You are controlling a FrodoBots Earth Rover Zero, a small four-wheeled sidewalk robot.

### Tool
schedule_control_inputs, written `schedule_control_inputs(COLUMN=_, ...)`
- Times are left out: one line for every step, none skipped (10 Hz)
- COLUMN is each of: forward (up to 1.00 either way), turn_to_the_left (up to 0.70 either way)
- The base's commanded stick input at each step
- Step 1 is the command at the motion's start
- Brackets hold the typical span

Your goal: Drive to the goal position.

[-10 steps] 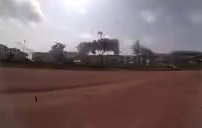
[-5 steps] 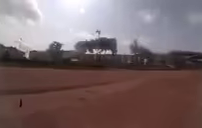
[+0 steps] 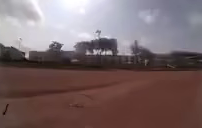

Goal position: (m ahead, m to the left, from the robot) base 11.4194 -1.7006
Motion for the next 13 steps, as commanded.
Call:
schedule_control_inputs(forward=0.7, turn_to_the_left=0.0)
schedule_control_inputs(forward=0.7, turn_to_the_left=0.0)
schedule_control_inputs(forward=0.7, turn_to_the_left=0.0)
schedule_control_inputs(forward=0.7, turn_to_the_left=0.0)
schedule_control_inputs(forward=0.7, turn_to_the_left=0.0)
schedule_control_inputs(forward=0.7, turn_to_the_left=0.0)
schedule_control_inputs(forward=0.7, turn_to_the_left=0.0)
schedule_control_inputs(forward=0.7, turn_to_the_left=0.0)
schedule_control_inputs(forward=0.7, turn_to_the_left=0.0)
schedule_control_inputs(forward=0.7, turn_to_the_left=0.0)
schedule_control_inputs(forward=0.7, turn_to_the_left=0.0)
schedule_control_inputs(forward=0.7, turn_to_the_left=0.0)
schedule_control_inputs(forward=0.7, turn_to_the_left=0.0)
